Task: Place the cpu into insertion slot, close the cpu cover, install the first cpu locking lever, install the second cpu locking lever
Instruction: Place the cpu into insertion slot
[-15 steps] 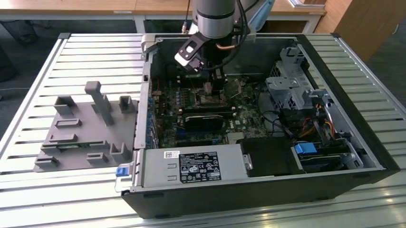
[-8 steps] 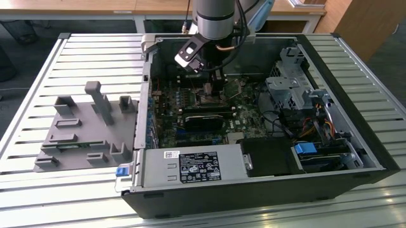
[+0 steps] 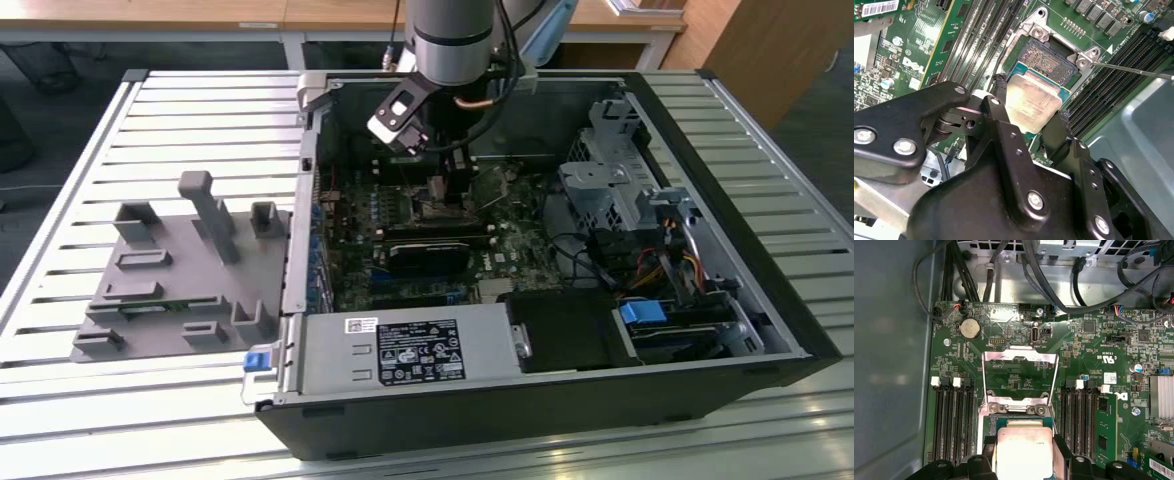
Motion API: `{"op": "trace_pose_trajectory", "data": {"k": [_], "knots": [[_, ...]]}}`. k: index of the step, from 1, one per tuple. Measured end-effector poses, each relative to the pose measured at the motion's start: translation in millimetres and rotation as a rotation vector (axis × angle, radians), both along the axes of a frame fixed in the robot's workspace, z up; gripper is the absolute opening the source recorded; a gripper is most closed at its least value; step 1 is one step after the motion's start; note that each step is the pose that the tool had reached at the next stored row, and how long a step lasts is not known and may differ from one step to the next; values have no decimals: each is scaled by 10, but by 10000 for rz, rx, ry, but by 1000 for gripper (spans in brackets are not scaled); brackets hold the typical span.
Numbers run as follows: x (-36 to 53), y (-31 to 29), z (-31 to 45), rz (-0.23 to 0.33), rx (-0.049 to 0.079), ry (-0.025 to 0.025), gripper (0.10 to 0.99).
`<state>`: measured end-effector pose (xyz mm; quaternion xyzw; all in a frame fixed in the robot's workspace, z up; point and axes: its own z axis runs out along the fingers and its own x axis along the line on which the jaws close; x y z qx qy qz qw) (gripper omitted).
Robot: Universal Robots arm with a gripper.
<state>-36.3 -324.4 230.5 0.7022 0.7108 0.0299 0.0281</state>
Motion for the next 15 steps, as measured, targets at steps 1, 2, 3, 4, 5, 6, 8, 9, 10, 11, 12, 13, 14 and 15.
{"op": "trace_pose_trajectory", "data": {"k": [1, 2, 3, 4, 5, 6, 8, 9, 10, 11, 12, 13, 14, 15], "knots": [[0, 0, -5, 0, -2, 1, 533], [0, 0, -11, 0, -2, 2, 533], [0, 0, -17, 0, -2, 1, 533], [-1, 0, -23, 0, -1, 1, 533], [-5, -1, -26, -2, -3, 1, 533], [-11, -1, -29, -2, -4, 2, 533], [-26, 0, -38, 0, -1, 1, 533], [-31, 0, -44, 0, -1, 0, 533], [-34, 0, -52, 0, -1, 1, 533], [-34, 0, -62, 0, -2, 1, 533], [-34, 0, -72, 1, -1, 1, 533], [-35, 0, -81, 0, -1, 2, 533], [-35, 0, -90, -5, -2, 2, 533], [-36, 0, -98, -9, -3, 3, 533]]}}
